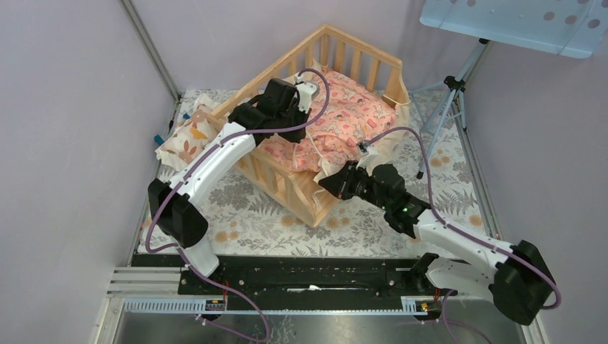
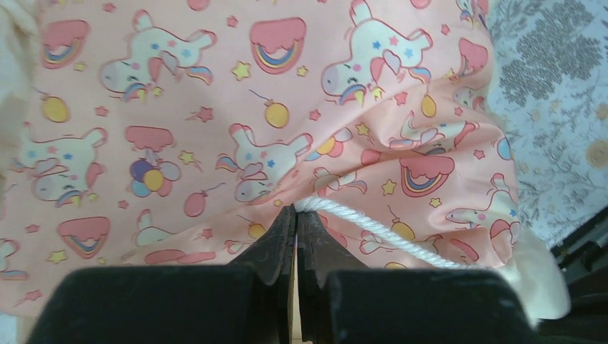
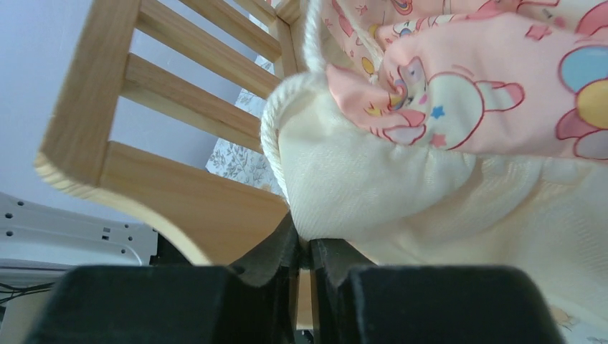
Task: Set up the pet bed
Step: Cross the ropes on the bed frame.
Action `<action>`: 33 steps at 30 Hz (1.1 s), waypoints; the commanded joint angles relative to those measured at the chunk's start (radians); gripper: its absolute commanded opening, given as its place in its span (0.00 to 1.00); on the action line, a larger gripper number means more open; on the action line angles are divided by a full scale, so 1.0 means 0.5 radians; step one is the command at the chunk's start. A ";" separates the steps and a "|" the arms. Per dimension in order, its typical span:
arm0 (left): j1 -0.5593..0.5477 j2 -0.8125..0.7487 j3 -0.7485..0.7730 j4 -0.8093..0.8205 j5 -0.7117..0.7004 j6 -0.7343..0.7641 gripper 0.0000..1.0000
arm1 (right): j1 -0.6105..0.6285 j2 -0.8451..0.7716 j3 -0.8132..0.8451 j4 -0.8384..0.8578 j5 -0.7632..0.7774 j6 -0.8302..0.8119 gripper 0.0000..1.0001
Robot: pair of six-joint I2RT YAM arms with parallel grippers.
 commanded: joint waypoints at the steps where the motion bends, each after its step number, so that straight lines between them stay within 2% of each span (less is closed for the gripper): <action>1: -0.010 -0.062 -0.075 0.103 0.265 -0.022 0.00 | 0.016 -0.201 0.189 -0.509 0.098 -0.158 0.12; 13: -0.111 -0.120 -0.246 0.169 0.350 -0.022 0.00 | 0.015 -0.283 0.531 -1.351 0.121 -0.372 0.13; 20: -0.137 -0.117 -0.278 0.181 0.397 -0.017 0.00 | 0.016 -0.257 0.735 -1.656 0.056 -0.465 0.15; 28: -0.149 -0.145 -0.341 0.194 0.394 -0.020 0.00 | 0.016 -0.193 0.791 -1.927 -0.067 -0.507 0.20; 33: -0.148 -0.168 -0.359 0.189 0.397 -0.023 0.00 | 0.014 -0.166 0.771 -1.938 -0.155 -0.516 0.36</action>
